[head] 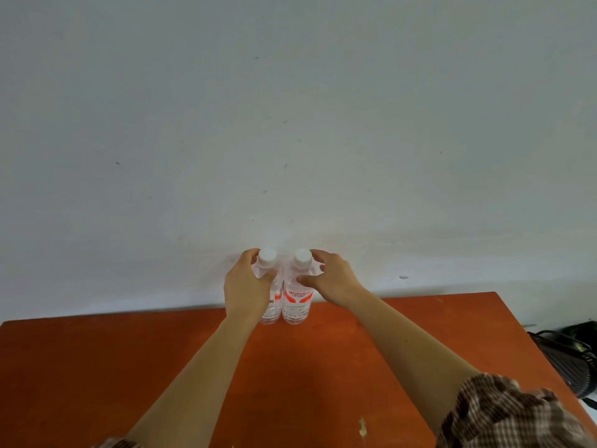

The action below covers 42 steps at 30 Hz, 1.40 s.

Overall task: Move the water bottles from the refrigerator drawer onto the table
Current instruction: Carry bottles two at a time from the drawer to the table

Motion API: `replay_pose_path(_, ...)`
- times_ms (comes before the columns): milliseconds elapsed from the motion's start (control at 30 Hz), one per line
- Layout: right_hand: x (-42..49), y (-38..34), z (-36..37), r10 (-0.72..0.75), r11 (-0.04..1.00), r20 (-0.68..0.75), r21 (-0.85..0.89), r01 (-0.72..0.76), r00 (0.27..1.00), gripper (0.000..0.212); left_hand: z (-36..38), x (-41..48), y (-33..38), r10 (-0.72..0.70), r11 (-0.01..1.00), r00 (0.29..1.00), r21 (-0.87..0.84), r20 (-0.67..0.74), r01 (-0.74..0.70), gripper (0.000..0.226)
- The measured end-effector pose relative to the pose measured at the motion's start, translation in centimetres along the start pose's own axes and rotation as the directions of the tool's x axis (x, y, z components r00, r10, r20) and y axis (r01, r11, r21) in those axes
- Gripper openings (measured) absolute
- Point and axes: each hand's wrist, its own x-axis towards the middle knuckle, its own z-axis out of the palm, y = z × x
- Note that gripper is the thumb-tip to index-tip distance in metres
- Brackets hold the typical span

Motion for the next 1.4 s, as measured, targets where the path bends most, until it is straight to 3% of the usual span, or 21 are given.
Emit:
replay_pose_path(100, -0.9, 0.4, -0.5, 0.027, 1.0, -0.027, 0.002, -0.027, 0.999, 0.066, -0.2, -0.6, 0.1, 0.051, 0.999, 0.999, 0.017, -0.011, -0.051, 0.043)
replay_pose_path(300, -6.2, 2.6, -3.8, 0.019, 0.992, -0.101, -0.12, -0.031, 0.995, 0.058, 0.8, -4.3, 2.5, 0.333, 0.931, 0.943, 0.163, -0.015, -0.327, 0.036)
replay_pose_path(400, -10.7, 4.8, -6.4, 0.004, 0.97, -0.139, -0.241, -0.038, 0.99, 0.057, 3.1, -7.3, 4.6, 0.377, 0.907, 0.919, 0.157, 0.114, -0.391, 0.038)
replay_pose_path(533, -18.4, 8.7, -10.4, 0.072, 0.893, -0.238, -0.417, -0.168, 0.969, 0.058, 7.4, -13.2, 8.3, 0.317, 0.873, 0.856, 0.228, 0.408, -0.432, 0.045)
replay_pose_path(667, -28.4, 14.3, -14.4, 0.177, 0.837, -0.332, -0.444, -0.319, 0.927, 0.062, 11.9, -21.9, 12.6, 0.273, 0.794, 0.736, 0.288, 0.619, -0.536, 0.051)
replay_pose_path(900, -50.3, 23.8, -18.8, 0.346, 0.765, -0.524, -0.323, -0.557, 0.778, 0.06, 17.5, -43.6, 19.7, 0.473, 0.642, 0.493, 0.097, 0.73, -0.76, 0.044)
replay_pose_path(1100, -70.0, 30.3, -20.5, 0.504, 0.639, -0.624, -0.196, -0.744, 0.597, 0.059, 20.5, -63.4, 22.9, 0.526, 0.467, 0.237, -0.045, 0.817, -0.883, 0.044)
replay_pose_path(1400, -93.9, 36.8, -23.1, 0.657, 0.391, -0.706, 0.021, -0.92, 0.264, 0.063, 24.0, -88.0, 28.7, 0.598, 0.227, -0.119, -0.31, 0.792, -0.923, 0.046)
